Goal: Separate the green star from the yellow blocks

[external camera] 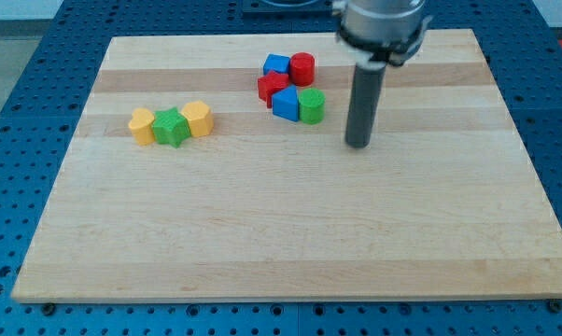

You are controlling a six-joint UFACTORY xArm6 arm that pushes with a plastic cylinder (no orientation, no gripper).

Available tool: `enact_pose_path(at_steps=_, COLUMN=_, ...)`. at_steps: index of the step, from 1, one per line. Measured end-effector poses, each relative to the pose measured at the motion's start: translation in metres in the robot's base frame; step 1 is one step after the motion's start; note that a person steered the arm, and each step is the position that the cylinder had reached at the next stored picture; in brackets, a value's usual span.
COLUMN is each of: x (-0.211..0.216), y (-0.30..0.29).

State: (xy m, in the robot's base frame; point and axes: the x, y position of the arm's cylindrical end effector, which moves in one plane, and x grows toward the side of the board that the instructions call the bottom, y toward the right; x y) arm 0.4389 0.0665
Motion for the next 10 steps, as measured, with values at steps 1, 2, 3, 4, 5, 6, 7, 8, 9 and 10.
enact_pose_path(at_steps=1, x=-0.003, y=-0.076)
enact_pose_path(at_steps=2, x=-0.031, y=-0.105)
enact_pose_path(at_steps=3, x=-0.046, y=-0.125)
enact_pose_path(at_steps=4, x=-0.063, y=-0.149)
enact_pose_path(at_steps=5, x=-0.076, y=-0.175)
enact_pose_path(at_steps=6, x=-0.1, y=-0.2)
enact_pose_path(at_steps=7, x=-0.111, y=-0.246)
enact_pose_path(at_steps=8, x=-0.094, y=-0.281)
enact_pose_path(at_steps=9, x=-0.06, y=-0.263)
enact_pose_path(at_steps=10, x=-0.018, y=-0.212)
